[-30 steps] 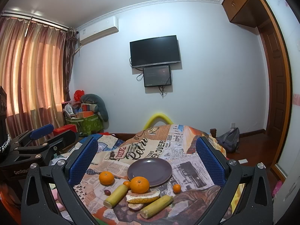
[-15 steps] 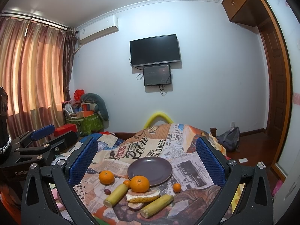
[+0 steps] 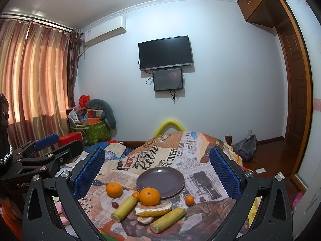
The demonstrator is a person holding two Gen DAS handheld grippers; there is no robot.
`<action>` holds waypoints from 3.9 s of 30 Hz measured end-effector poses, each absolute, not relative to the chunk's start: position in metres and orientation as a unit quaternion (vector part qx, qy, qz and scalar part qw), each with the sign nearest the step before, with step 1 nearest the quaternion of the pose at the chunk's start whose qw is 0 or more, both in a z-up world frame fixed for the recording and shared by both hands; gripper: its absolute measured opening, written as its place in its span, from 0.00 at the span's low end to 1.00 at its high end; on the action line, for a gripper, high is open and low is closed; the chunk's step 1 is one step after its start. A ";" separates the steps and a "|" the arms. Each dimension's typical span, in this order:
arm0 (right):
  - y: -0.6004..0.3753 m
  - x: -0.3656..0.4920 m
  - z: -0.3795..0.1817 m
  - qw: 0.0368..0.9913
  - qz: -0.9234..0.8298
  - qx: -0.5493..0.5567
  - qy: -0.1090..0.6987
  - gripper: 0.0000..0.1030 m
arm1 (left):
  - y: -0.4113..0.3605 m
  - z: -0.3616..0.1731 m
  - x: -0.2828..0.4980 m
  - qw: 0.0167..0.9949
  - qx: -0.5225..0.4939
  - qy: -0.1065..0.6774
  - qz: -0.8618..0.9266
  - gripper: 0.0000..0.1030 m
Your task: Organize fruits
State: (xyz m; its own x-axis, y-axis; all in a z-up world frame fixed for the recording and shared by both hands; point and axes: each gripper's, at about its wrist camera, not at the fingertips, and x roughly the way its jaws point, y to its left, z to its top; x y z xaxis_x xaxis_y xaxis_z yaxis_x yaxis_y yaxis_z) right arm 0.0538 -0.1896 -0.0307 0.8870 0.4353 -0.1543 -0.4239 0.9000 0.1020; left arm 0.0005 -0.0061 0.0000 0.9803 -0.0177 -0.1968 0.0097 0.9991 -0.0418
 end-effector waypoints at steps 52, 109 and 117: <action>-0.150 0.166 -0.217 0.861 0.221 0.006 0.458 0.75 | 0.040 -0.210 0.148 0.892 -0.077 0.444 -0.023 0.40; -0.182 0.200 -0.190 0.875 0.225 -0.005 0.429 0.35 | 0.036 -0.191 0.162 0.896 -0.062 0.437 -0.037 0.34; -0.186 0.195 -0.153 0.898 0.227 0.005 0.377 0.35 | 0.035 -0.148 0.150 0.921 -0.061 0.384 -0.037 0.33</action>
